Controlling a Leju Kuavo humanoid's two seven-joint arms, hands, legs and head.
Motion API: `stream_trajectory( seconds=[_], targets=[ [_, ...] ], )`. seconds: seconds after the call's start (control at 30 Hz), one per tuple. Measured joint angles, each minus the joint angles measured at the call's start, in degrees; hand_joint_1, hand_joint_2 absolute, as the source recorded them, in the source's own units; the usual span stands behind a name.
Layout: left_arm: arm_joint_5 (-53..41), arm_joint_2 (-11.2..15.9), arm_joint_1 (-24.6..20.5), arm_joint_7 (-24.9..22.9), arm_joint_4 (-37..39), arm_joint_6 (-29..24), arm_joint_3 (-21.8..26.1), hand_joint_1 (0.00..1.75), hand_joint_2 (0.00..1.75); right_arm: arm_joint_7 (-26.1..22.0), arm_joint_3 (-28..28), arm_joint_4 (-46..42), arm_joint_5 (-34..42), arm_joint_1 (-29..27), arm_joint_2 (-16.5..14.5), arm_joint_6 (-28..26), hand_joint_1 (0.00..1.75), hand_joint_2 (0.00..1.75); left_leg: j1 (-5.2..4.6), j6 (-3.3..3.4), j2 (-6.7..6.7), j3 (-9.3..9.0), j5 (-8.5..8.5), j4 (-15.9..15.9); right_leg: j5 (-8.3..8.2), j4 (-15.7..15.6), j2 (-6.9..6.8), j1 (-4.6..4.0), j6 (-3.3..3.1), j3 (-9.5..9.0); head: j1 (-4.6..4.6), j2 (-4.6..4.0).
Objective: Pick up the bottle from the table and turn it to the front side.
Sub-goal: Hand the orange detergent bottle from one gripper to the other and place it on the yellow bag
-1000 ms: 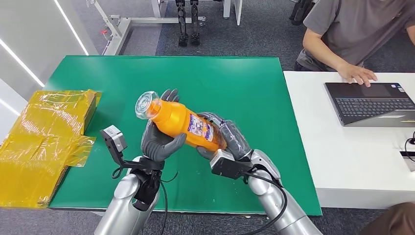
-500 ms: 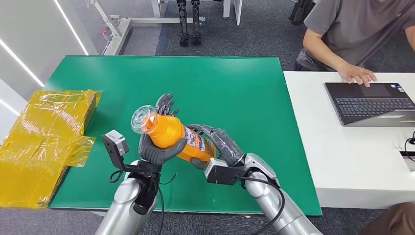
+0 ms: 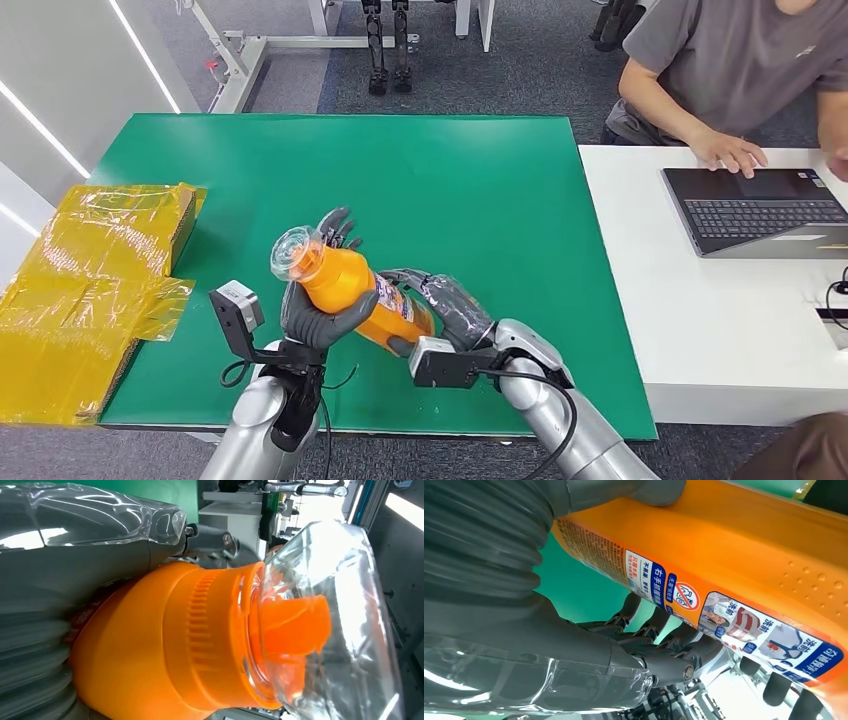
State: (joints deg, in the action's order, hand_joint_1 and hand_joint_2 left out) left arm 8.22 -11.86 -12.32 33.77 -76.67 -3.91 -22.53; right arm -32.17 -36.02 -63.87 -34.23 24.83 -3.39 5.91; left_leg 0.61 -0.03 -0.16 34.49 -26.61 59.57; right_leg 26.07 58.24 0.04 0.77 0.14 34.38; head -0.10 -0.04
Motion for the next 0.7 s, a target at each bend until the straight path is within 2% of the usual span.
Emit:
stream_trajectory(
  seconds=[0.63, 0.67, 0.7],
  targets=[
    [-0.51, 0.02, 0.58, 0.33, -1.30, -0.09, 0.23, 1.75, 1.75, 1.02, -1.17, -1.17, -1.23, -0.21, 0.40, 0.28, 1.75, 1.75, 0.00, 0.00, 0.00, 0.00, 0.00, 0.00, 0.00, 0.00, 0.00, 0.00, 0.00, 0.00, -0.01, 0.00],
    [-0.51, 0.02, 0.58, 0.33, -1.30, -0.08, 0.25, 1.75, 1.75, 1.15, -1.22, -1.24, -1.29, -0.22, 0.41, 0.28, 1.62, 1.75, 0.00, 0.00, 0.00, 0.00, 0.00, 0.00, 0.00, 0.00, 0.00, 0.00, 0.00, 0.00, -0.01, 0.00],
    [-0.51, 0.02, 0.58, 0.33, -1.30, -0.05, 0.27, 1.75, 1.75, 1.30, -1.27, -1.32, -1.39, -0.22, 0.42, 0.27, 1.18, 1.75, 0.00, 0.00, 0.00, 0.00, 0.00, 0.00, 0.00, 0.00, 0.00, 0.00, 0.00, 0.00, -0.01, 0.00]
  ],
)
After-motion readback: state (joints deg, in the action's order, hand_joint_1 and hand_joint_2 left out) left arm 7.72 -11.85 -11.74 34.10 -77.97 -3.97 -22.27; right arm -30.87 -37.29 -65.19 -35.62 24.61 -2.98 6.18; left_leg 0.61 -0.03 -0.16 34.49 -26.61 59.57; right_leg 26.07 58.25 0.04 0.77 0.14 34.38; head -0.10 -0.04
